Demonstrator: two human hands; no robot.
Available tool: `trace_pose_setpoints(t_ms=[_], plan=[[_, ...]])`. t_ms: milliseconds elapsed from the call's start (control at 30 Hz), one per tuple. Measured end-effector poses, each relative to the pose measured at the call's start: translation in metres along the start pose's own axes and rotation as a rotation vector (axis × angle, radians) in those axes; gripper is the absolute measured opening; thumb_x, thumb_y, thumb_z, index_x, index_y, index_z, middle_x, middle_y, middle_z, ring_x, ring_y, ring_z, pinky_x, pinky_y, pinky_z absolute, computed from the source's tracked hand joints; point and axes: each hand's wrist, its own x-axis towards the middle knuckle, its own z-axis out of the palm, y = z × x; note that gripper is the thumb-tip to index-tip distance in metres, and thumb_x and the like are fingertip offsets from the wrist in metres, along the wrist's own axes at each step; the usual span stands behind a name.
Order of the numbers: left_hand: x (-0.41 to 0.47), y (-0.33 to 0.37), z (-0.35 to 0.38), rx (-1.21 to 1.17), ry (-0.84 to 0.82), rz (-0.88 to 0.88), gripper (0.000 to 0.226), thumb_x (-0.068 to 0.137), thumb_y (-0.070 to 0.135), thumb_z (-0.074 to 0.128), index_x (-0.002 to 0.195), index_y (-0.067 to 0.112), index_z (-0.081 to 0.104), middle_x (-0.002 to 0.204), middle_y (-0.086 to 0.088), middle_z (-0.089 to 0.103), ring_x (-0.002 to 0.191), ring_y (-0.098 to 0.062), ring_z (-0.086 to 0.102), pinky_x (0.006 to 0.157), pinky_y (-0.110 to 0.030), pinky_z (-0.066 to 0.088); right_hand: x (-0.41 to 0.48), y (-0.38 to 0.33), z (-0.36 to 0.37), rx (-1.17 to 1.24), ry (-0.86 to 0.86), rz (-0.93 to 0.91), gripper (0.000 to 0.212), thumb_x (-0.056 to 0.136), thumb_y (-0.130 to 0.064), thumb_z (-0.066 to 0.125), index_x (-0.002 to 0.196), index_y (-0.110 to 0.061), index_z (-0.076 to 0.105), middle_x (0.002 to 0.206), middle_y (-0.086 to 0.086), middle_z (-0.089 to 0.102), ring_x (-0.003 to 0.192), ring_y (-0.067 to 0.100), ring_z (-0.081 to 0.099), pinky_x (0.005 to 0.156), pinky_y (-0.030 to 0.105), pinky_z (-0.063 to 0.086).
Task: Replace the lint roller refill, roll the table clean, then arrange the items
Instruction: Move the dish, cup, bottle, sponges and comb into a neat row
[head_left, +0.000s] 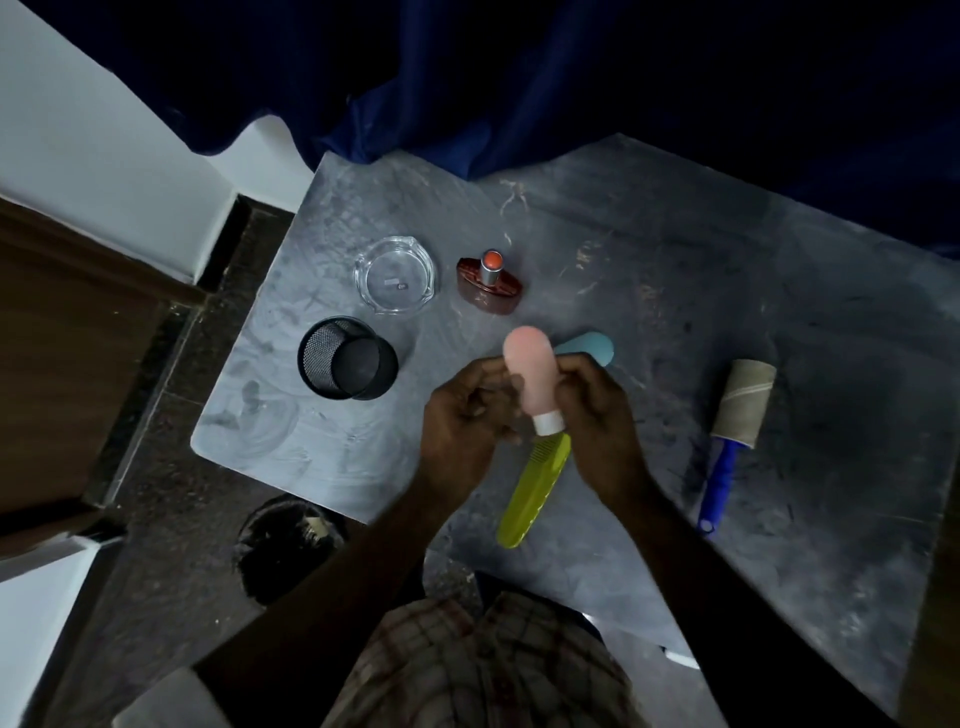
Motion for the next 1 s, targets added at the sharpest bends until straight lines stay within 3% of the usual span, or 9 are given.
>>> trace_pose_setpoints(t_ms=[67, 200, 267, 467, 533, 600, 700, 833, 1000], plan=[[-0.004, -0.008, -0.012, 0.056, 0.057, 0.047, 0.025, 0.103, 0.003, 0.064, 0.126, 0.006, 0.072, 0.102, -0.012, 0.078, 0.082, -0.013, 0.071, 0.06, -0.034, 0.062, -0.005, -0.001, 0.003, -0.175, -0.059, -0.083, 0.019, 0.097, -0.012, 0.053, 0.111, -0.008, 0.064, 0.102, 0.001, 0.069, 0.088, 0.01, 0.064, 0.077, 0.024, 0.05], [-0.003, -0.013, -0.033, 0.124, 0.147, 0.133, 0.021, 0.103, 0.004, 0.065, 0.118, 0.013, 0.076, 0.097, 0.015, 0.08, 0.087, 0.005, 0.069, 0.07, -0.021, 0.059, 0.001, -0.001, 0.014, -0.355, -0.145, -0.172, 0.016, 0.095, -0.026, 0.068, 0.11, -0.024, 0.064, 0.102, -0.013, 0.071, 0.091, -0.001, 0.065, 0.076, 0.016, 0.051], [0.002, -0.012, -0.037, 0.141, 0.19, 0.145, 0.02, 0.103, 0.003, 0.065, 0.119, 0.007, 0.076, 0.102, 0.01, 0.08, 0.093, 0.002, 0.07, 0.077, -0.023, 0.059, 0.008, -0.001, 0.028, -0.414, -0.088, -0.185, 0.018, 0.09, -0.03, 0.072, 0.105, -0.026, 0.062, 0.094, -0.014, 0.068, 0.086, -0.003, 0.061, 0.072, 0.014, 0.047], [0.024, -0.007, -0.033, 0.126, 0.227, 0.228, 0.026, 0.104, -0.006, 0.058, 0.128, -0.009, 0.068, 0.125, -0.026, 0.073, 0.113, -0.027, 0.07, 0.103, -0.038, 0.056, 0.026, 0.001, 0.062, -0.5, 0.071, -0.221, 0.024, 0.092, -0.027, 0.07, 0.114, -0.018, 0.063, 0.104, 0.0, 0.073, 0.097, 0.021, 0.067, 0.079, 0.034, 0.052], [0.028, -0.006, -0.033, 0.144, 0.228, 0.244, 0.027, 0.105, -0.003, 0.059, 0.13, -0.008, 0.067, 0.127, -0.025, 0.072, 0.117, -0.022, 0.069, 0.105, -0.034, 0.054, 0.027, 0.002, 0.069, -0.471, 0.107, -0.229, 0.023, 0.095, -0.024, 0.068, 0.115, -0.015, 0.063, 0.105, 0.002, 0.073, 0.098, 0.023, 0.068, 0.081, 0.038, 0.053], [0.029, -0.007, -0.033, 0.163, 0.23, 0.251, 0.028, 0.105, 0.001, 0.059, 0.131, -0.006, 0.067, 0.128, -0.022, 0.072, 0.122, -0.028, 0.069, 0.109, -0.041, 0.054, 0.026, 0.004, 0.074, -0.434, 0.124, -0.227, 0.022, 0.096, -0.023, 0.066, 0.116, -0.015, 0.062, 0.106, 0.001, 0.072, 0.098, 0.021, 0.068, 0.081, 0.039, 0.054], [0.032, -0.009, -0.036, 0.15, 0.196, 0.25, 0.029, 0.107, 0.002, 0.057, 0.133, -0.005, 0.066, 0.129, -0.024, 0.07, 0.124, -0.037, 0.067, 0.11, -0.049, 0.054, 0.026, 0.007, 0.08, -0.42, 0.127, -0.21, 0.024, 0.096, -0.022, 0.066, 0.118, -0.016, 0.06, 0.108, 0.002, 0.071, 0.098, 0.02, 0.068, 0.081, 0.04, 0.056], [0.036, -0.009, -0.037, 0.125, 0.196, 0.232, 0.029, 0.107, 0.0, 0.055, 0.134, -0.007, 0.064, 0.129, -0.026, 0.07, 0.119, -0.025, 0.068, 0.105, -0.037, 0.056, 0.028, 0.007, 0.086, -0.456, 0.148, -0.216, 0.025, 0.097, -0.023, 0.066, 0.12, -0.017, 0.06, 0.111, 0.002, 0.07, 0.1, 0.019, 0.068, 0.083, 0.038, 0.056], [0.039, -0.007, -0.032, 0.026, 0.218, 0.186, 0.03, 0.107, -0.007, 0.051, 0.134, -0.014, 0.06, 0.129, -0.035, 0.066, 0.115, -0.026, 0.065, 0.103, -0.042, 0.054, 0.029, 0.006, 0.087, -0.504, 0.181, -0.273, 0.023, 0.099, -0.024, 0.064, 0.12, -0.016, 0.062, 0.109, 0.003, 0.072, 0.099, 0.02, 0.069, 0.081, 0.033, 0.054]])
